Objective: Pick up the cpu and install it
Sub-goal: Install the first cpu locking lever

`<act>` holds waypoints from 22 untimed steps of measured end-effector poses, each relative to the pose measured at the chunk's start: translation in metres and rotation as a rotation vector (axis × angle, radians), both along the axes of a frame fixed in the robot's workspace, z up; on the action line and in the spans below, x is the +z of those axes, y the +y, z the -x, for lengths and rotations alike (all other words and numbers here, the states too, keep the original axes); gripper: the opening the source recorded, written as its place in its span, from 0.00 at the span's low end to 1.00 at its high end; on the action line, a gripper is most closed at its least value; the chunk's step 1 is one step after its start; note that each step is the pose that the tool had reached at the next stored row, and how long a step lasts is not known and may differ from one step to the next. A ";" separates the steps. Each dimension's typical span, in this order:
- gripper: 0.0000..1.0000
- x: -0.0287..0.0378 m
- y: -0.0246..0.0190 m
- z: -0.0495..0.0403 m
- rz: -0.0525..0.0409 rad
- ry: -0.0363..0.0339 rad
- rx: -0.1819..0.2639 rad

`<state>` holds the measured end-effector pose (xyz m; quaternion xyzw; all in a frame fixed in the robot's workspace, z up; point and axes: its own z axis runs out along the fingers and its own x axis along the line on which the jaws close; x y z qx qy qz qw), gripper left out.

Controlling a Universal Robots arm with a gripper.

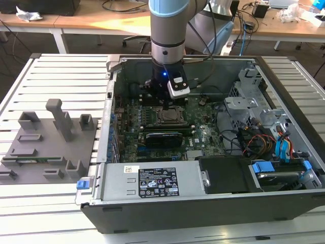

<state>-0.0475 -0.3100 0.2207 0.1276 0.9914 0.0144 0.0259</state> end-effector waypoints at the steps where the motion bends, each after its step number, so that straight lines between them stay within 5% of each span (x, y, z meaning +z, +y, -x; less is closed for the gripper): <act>1: 0.11 0.0000 -0.0001 -0.0020 0.0000 0.0000 0.000; 6: 0.11 0.0000 -0.0037 -0.0092 0.0000 0.0001 0.001; 14: 0.11 -0.0002 -0.0194 -0.0122 0.0000 0.0002 0.014; 18: 0.11 0.0013 -0.0198 -0.0122 -0.0003 0.0002 0.015; 20: 0.11 0.0111 -0.0197 -0.0122 -0.0004 0.0001 0.015; 22: 0.11 0.0140 -0.0197 -0.0122 -0.0007 -0.0001 0.015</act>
